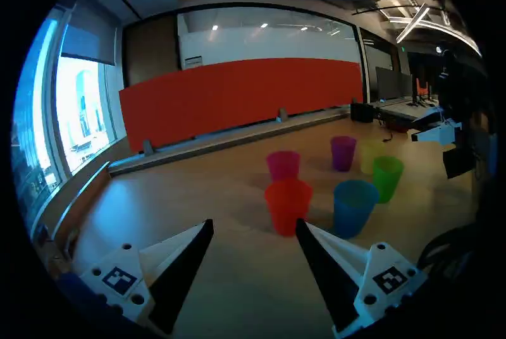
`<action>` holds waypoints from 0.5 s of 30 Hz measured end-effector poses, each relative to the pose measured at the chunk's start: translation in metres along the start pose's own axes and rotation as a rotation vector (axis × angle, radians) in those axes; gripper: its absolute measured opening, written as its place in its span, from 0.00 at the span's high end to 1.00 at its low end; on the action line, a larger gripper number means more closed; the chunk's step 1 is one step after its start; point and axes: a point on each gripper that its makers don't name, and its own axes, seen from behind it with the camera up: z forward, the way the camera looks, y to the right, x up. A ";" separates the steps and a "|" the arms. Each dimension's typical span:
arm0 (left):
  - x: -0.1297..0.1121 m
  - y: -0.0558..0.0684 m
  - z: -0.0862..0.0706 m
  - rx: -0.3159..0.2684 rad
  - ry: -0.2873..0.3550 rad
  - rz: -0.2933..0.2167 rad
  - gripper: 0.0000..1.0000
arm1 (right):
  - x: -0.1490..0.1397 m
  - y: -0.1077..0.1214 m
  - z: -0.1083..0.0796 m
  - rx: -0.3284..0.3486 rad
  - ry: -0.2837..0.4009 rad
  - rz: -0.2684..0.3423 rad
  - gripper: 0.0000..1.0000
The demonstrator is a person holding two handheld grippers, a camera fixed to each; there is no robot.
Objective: Pour water
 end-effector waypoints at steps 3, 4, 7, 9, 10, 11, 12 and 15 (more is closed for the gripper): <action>0.004 -0.003 0.002 0.020 0.026 -0.011 0.04 | 0.003 0.003 0.001 -0.032 0.022 0.007 0.00; 0.004 -0.004 0.002 0.025 0.032 -0.015 0.04 | 0.004 0.005 0.002 -0.044 0.030 0.010 0.00; 0.007 -0.008 0.004 0.041 0.050 -0.025 0.04 | 0.009 0.011 0.004 -0.084 0.055 0.021 0.00; 0.010 -0.012 0.004 0.056 0.064 -0.029 0.04 | 0.012 0.016 0.005 -0.112 0.074 0.030 0.00; 0.012 -0.014 0.003 0.066 0.072 -0.032 0.04 | 0.014 0.018 0.005 -0.125 0.085 0.036 0.00; 0.014 -0.016 0.002 0.078 0.082 -0.035 0.04 | 0.016 0.020 0.005 -0.140 0.097 0.042 0.00; 0.016 -0.018 0.001 0.086 0.089 -0.040 0.04 | 0.019 0.022 0.005 -0.151 0.109 0.050 0.00; 0.021 -0.024 -0.001 0.113 0.111 -0.058 0.04 | 0.027 0.027 0.004 -0.182 0.146 0.079 0.00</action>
